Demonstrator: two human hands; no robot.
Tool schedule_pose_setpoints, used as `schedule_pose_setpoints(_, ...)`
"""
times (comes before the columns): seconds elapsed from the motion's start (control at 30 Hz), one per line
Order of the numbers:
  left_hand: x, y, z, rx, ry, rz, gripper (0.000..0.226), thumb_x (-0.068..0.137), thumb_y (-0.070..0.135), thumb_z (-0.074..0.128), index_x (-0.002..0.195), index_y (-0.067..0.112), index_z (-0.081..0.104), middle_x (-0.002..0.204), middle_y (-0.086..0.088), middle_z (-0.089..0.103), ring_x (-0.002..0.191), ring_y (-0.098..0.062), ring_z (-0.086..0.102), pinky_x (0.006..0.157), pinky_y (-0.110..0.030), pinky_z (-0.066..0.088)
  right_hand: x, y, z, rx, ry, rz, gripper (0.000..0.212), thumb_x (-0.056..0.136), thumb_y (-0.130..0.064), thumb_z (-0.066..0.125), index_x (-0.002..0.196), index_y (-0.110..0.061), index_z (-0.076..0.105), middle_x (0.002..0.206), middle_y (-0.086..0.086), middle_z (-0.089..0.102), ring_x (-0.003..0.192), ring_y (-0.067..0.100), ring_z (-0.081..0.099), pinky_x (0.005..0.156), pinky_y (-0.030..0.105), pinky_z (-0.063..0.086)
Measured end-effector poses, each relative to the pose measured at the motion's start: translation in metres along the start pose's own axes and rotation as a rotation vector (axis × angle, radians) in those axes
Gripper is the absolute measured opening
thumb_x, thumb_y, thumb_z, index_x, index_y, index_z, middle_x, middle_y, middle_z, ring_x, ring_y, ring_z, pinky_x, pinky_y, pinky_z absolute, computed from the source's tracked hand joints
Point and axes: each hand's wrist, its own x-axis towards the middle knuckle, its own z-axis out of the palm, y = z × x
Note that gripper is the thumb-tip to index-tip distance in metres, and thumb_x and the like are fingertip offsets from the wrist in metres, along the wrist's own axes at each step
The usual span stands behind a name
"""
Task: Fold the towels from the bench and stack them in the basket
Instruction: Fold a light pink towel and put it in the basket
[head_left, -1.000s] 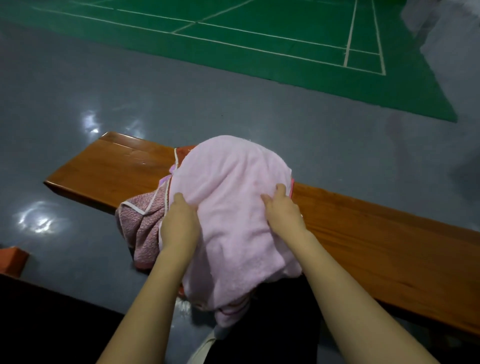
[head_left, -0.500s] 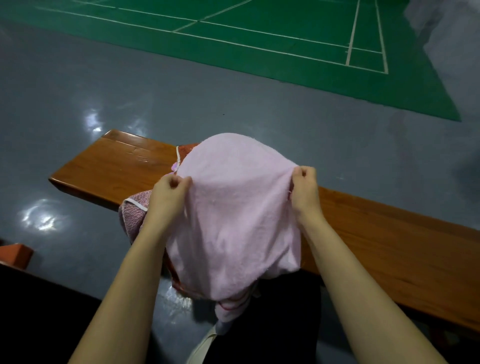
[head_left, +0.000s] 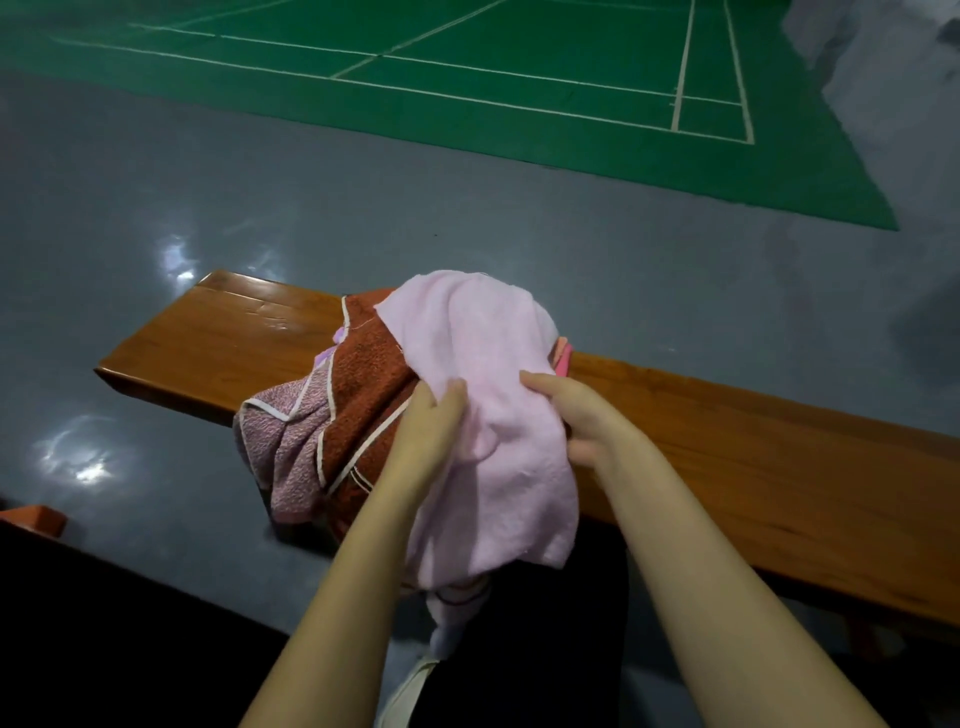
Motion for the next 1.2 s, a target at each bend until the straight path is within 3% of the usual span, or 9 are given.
schedule_pose_setpoints(0.13,-0.009,0.012,0.029,0.145,-0.023,0.146,0.027,0.094,0.032,0.047,0.113,0.014,0.049,0.105,-0.008,0.063,0.098,-0.027,0.060,0.089,-0.041,0.048,-0.013,-0.010,-0.003,0.047,0.065,-0.149,0.041,0.093,-0.026,0.059,0.126,-0.002,0.054,0.117,0.018,0.064,0.109,0.030,0.062,0.098,0.041,0.048)
schedule_pose_setpoints(0.4,-0.031,0.083,0.089,0.141,-0.106,0.461,0.028,0.101,0.020,0.042,0.128,0.021,0.050,0.118,0.011,0.059,0.101,0.013,0.051,0.094,-0.017,0.036,-0.091,-0.054,-0.036,0.121,0.080,-0.467,0.023,0.100,-0.016,0.045,0.106,-0.002,0.062,0.102,0.015,0.066,0.100,0.023,0.063,0.091,0.031,0.051)
schedule_pose_setpoints(0.5,-0.040,0.118,0.107,0.232,-0.097,0.600,0.038,0.100,0.027,0.041,0.136,0.017,0.047,0.130,-0.007,0.059,0.119,-0.016,0.055,0.101,-0.032,0.042,-0.132,-0.076,-0.046,0.150,0.101,-0.598,0.021,0.099,-0.017,0.046,0.101,-0.005,0.062,0.092,0.013,0.068,0.087,0.020,0.066,0.079,0.028,0.055)
schedule_pose_setpoints(0.7,-0.052,0.128,0.135,0.350,-0.126,0.768,0.019,0.099,0.019,0.041,0.109,0.007,0.051,0.090,-0.017,0.064,0.081,-0.036,0.056,0.064,-0.035,0.034,-0.170,-0.070,-0.094,0.129,0.529,-0.823,0.012,0.098,-0.018,0.048,0.105,-0.015,0.056,0.097,0.003,0.064,0.090,0.014,0.063,0.077,0.025,0.052)
schedule_pose_setpoints(0.8,-0.053,0.082,0.152,0.534,-0.192,0.652,0.014,0.097,0.017,0.044,0.104,0.006,0.049,0.091,-0.024,0.062,0.085,-0.041,0.057,0.066,-0.038,0.032,-0.154,-0.019,-0.125,0.119,0.652,-0.640,0.012,0.097,-0.016,0.048,0.100,-0.013,0.060,0.101,0.008,0.064,0.101,0.023,0.061,0.089,0.033,0.049)
schedule_pose_setpoints(0.9,-0.060,0.030,0.166,0.589,-0.378,0.489,0.027,0.093,0.013,0.052,0.118,0.003,0.048,0.108,-0.023,0.061,0.101,-0.037,0.058,0.078,-0.033,0.037,-0.150,0.027,-0.146,0.167,0.560,-0.311,0.027,0.095,-0.017,0.053,0.072,-0.010,0.065,0.072,0.004,0.069,0.077,0.020,0.062,0.076,0.030,0.051)
schedule_pose_setpoints(1.03,-0.081,-0.005,0.172,0.649,-0.366,0.569,0.035,0.091,0.020,0.058,0.124,0.010,0.051,0.119,-0.013,0.048,0.107,-0.026,0.048,0.093,-0.033,0.038,-0.157,0.038,-0.149,0.425,0.653,-0.244,0.020,0.091,-0.007,0.059,0.074,-0.007,0.049,0.076,0.011,0.055,0.071,0.016,0.055,0.078,0.032,0.048)
schedule_pose_setpoints(1.13,-0.116,-0.013,0.173,0.491,-0.360,0.566,0.015,0.092,0.027,0.057,0.103,0.016,0.056,0.101,-0.003,0.052,0.086,-0.012,0.051,0.072,-0.016,0.040,-0.165,0.036,-0.147,0.580,0.473,-0.252,0.002,0.092,-0.004,0.056,0.094,-0.004,0.058,0.093,0.021,0.064,0.085,0.028,0.066,0.088,0.040,0.053)
schedule_pose_setpoints(1.2,-0.135,-0.021,0.176,0.419,-0.393,0.439,0.017,0.093,0.034,0.055,0.098,0.018,0.053,0.094,0.002,0.051,0.076,-0.006,0.052,0.060,-0.011,0.043,-0.166,0.036,-0.149,0.508,0.324,-0.241,0.011,0.097,-0.004,0.048,0.095,-0.003,0.058,0.086,0.021,0.067,0.076,0.025,0.070,0.072,0.034,0.059)
